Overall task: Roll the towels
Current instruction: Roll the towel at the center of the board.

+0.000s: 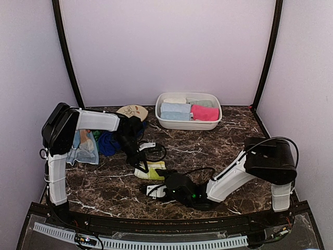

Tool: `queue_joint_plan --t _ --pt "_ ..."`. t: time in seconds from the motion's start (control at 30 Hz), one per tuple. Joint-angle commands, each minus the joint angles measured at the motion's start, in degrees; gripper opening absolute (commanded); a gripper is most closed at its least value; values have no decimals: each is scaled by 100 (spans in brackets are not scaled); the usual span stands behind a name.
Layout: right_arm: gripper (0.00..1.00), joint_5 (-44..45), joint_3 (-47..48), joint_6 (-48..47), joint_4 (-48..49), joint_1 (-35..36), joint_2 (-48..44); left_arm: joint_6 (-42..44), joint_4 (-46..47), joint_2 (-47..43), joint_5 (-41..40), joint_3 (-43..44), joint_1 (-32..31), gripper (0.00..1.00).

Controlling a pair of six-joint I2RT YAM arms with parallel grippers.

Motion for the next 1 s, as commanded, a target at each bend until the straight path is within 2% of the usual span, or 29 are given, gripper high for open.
queue_joint_plan --t 0.0,0.1,0.2,0.33,0.43,0.47,0.63,0.9,0.93,0.97 --pt "73 -284 297 -405 42 -180 479 73 -80 415 -1236 -271 67 0" --pt "64 -373 446 -482 -89 -257 656 95 -80 420 -1271 -247 67 0" --pt "53 -544 698 -85 -667 -394 691 135 -121 392 -1207 -206 85 5" --pt "33 -1190 1211 1110 -1848 -776 605 217 29 145 -972 -316 167 26" --pt "22 -2319 1474 2151 -2668 -1125 453 343 280 -322 -496 -552 454 36" --pt "18 -2616 1540 2357 -2902 -1188 448 367 414 -481 -432 -643 559 46" --pt "11 -3260 1582 2908 -3425 -1228 506 424 1009 -1321 -240 -1319 930 50" --pt "7 -4752 1755 4089 -4144 -1597 657 672 1461 -2337 -148 -2284 1284 52" --pt "7 -4937 1756 4234 -4159 -1663 672 854 1479 -2496 -90 -2408 1278 70" --pt "7 -5169 1756 4365 -4176 -1731 689 927 1510 -2659 -1 -2513 1261 74"
